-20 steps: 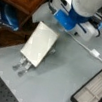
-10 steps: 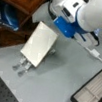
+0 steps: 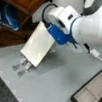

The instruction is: Turn off the lamps. Pick up the book. Place the book on the shelf position.

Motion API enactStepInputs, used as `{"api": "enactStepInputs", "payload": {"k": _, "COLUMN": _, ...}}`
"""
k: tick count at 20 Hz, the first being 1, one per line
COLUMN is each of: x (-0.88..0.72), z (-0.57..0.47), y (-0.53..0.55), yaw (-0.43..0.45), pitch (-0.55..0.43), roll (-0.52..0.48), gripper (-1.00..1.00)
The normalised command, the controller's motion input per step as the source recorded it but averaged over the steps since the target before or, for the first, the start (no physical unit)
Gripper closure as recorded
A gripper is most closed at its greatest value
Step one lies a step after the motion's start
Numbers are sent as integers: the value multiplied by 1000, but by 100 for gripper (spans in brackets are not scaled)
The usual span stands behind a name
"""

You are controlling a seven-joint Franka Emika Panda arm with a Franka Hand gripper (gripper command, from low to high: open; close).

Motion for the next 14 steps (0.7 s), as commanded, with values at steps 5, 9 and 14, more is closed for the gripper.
{"api": "enactStepInputs", "payload": {"k": 5, "x": 380, "z": -36, "y": 245, "yaw": -218, "pitch": 81, "roll": -410, "gripper": -100}}
{"api": "enactStepInputs", "payload": {"k": 9, "x": 382, "z": -80, "y": 258, "yaw": -228, "pitch": 74, "roll": -535, "gripper": -100}}
{"api": "enactStepInputs", "payload": {"k": 14, "x": 430, "z": -270, "y": 207, "yaw": -167, "pitch": 39, "roll": -536, "gripper": -100}}
